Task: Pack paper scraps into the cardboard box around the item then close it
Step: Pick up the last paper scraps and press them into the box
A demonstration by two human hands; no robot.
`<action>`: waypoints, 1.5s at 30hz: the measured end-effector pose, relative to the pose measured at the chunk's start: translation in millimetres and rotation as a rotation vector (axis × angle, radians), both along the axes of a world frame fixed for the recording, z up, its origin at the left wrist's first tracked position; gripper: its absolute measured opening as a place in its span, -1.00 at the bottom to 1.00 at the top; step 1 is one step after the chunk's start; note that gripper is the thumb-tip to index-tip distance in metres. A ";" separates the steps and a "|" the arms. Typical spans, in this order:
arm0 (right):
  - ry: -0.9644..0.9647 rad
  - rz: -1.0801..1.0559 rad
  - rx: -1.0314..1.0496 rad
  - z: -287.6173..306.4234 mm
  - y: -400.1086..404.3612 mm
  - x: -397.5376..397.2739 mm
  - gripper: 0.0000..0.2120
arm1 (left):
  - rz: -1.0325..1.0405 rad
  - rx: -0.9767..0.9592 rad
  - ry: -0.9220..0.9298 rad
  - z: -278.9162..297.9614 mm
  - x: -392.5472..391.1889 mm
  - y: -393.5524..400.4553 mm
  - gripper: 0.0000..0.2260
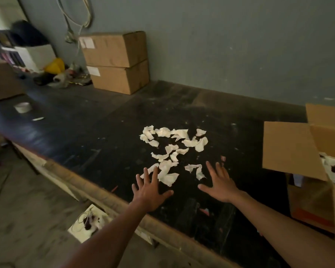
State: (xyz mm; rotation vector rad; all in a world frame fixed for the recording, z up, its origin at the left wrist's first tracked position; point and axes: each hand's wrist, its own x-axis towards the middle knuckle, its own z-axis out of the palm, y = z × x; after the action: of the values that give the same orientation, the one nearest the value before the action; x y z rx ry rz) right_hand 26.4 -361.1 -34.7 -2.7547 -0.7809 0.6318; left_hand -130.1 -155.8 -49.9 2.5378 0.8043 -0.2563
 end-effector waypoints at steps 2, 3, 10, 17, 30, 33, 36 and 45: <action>0.022 0.014 -0.054 -22.4 9.0 2.9 -0.01 | 0.018 -0.014 0.037 -23.0 1.0 9.8 0.04; 0.026 0.019 -0.069 -32.3 13.9 6.0 0.01 | 0.018 -0.019 0.051 -32.3 4.1 15.0 0.06; -0.031 -0.019 -0.077 -82.2 65.8 58.1 -0.03 | -0.103 0.044 0.084 -75.1 61.7 66.2 0.15; -0.049 0.039 -0.110 -98.4 123.2 114.9 -0.28 | -0.135 0.077 0.081 -79.9 152.2 117.5 0.05; -0.079 -0.549 0.525 -69.9 161.9 240.4 -0.42 | 0.045 0.045 -0.209 -61.6 219.7 241.2 -0.22; 0.116 -0.586 0.469 -67.5 177.0 282.3 -0.39 | 0.140 -0.191 -0.255 -65.0 258.3 255.0 -0.20; 0.145 -0.378 0.294 -64.4 192.6 290.8 -0.35 | 0.042 -0.319 -0.253 -65.4 287.1 255.2 -0.17; 0.206 0.047 0.086 -52.6 209.0 222.3 -0.37 | -0.338 -0.323 -0.138 -58.9 280.7 227.2 -0.34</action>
State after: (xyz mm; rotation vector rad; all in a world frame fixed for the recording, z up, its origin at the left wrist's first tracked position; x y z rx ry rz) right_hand 248.8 -152.1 -87.3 -2.5501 -0.8070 0.8536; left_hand 150.5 71.4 -108.8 2.3386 0.2521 -0.2888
